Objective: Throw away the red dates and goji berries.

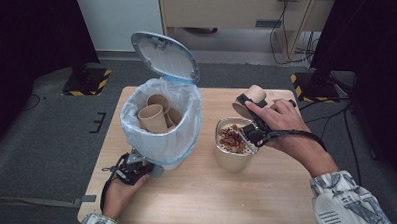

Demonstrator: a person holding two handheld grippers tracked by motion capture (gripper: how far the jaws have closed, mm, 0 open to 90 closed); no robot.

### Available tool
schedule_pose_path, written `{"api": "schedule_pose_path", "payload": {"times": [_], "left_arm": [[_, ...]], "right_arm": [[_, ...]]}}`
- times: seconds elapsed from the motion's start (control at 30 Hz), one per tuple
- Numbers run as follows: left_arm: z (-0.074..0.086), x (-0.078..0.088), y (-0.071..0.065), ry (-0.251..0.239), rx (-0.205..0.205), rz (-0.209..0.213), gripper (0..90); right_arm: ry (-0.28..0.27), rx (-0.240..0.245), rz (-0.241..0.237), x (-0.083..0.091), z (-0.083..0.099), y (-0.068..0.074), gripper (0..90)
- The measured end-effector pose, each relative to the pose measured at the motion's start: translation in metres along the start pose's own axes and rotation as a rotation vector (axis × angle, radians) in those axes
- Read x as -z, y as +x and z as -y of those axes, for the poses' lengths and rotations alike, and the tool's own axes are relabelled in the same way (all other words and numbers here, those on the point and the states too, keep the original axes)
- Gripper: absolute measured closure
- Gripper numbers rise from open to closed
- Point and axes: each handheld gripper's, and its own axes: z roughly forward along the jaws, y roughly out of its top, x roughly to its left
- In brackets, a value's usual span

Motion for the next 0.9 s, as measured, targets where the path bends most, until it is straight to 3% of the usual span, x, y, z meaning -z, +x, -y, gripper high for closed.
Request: {"api": "schedule_pose_path", "payload": {"times": [0.07,0.17,0.3,0.9], "left_arm": [[0.0,0.0,0.0002,0.0,0.0,0.001,89.9],[0.0,0.0,0.0001,0.0,0.0,0.001,89.9],[0.0,0.0,-0.0001,0.0,-0.001,-0.001,89.9],[0.0001,0.0,0.0,0.0,0.0,0.0,89.9]], "right_arm": [[0.028,0.024,0.023,-0.0002,0.0027,0.0006,26.5],[0.006,0.086,0.01,0.0001,-0.0022,0.0054,26.5],[0.01,0.024,0.037,0.0013,0.0015,0.0028,26.5],[0.007,0.031,0.063,0.0031,0.0008,-0.0008,26.3]]}}
